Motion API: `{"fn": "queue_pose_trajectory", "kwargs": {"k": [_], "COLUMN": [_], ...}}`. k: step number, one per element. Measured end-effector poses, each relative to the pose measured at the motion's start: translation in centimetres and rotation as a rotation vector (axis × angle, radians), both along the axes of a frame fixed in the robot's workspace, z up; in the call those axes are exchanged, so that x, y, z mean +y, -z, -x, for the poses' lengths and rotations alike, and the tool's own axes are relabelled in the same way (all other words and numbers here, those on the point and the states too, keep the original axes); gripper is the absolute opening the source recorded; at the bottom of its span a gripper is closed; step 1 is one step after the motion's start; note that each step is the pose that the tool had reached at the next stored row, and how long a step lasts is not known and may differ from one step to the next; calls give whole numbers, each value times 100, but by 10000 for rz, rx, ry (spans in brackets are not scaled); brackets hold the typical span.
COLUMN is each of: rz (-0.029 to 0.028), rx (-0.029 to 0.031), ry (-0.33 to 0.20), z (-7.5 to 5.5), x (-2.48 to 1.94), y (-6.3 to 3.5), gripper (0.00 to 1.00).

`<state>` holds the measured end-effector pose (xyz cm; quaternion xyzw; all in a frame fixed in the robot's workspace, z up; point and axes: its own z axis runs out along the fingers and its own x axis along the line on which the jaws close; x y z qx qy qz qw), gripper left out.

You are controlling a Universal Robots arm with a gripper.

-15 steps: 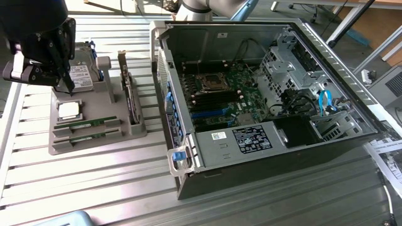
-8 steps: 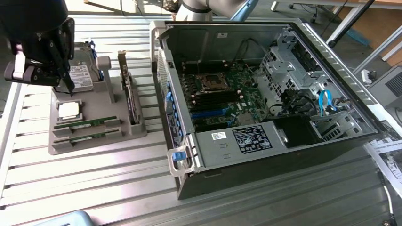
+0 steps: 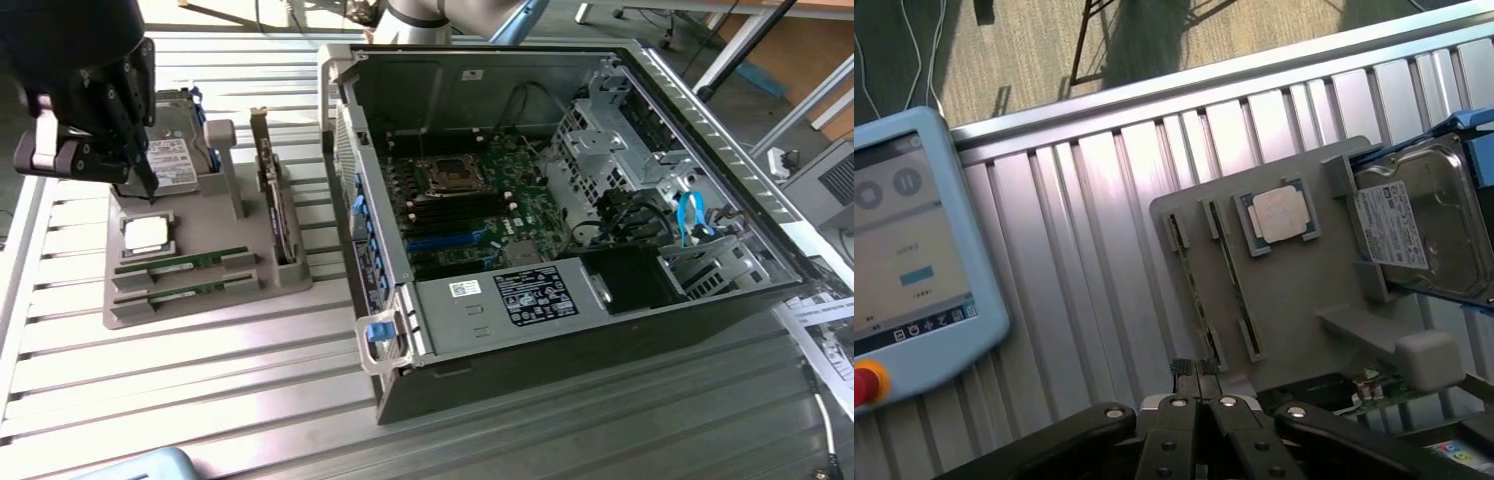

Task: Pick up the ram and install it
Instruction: 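Pick up the ram and move it above insertion slot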

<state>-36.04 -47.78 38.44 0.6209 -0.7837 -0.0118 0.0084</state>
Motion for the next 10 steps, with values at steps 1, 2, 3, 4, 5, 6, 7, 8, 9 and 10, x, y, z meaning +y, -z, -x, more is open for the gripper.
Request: {"fn": "queue_pose_trajectory", "kwargs": {"k": [1, 2, 3, 4, 5, 6, 7, 8, 9, 10], "rz": [1, 1, 2, 1, 2, 2, 2, 2, 2, 2], "rx": [0, 0, 0, 0, 0, 0, 0, 0, 0, 0], "ry": [-60, -141, -190, -222, -227, -228, -228, -228, -229, -229], "z": [0, 0, 1, 1, 1, 1, 1, 1, 0, 1], "x": [0, 0, 0, 1, 0, 0, 0, 0, 0, 0], "y": [0, 0, 0, 0, 0, 0, 0, 0, 0, 0], "gripper": [11, 11, 11, 11, 11, 11, 11, 11, 11, 11]}}
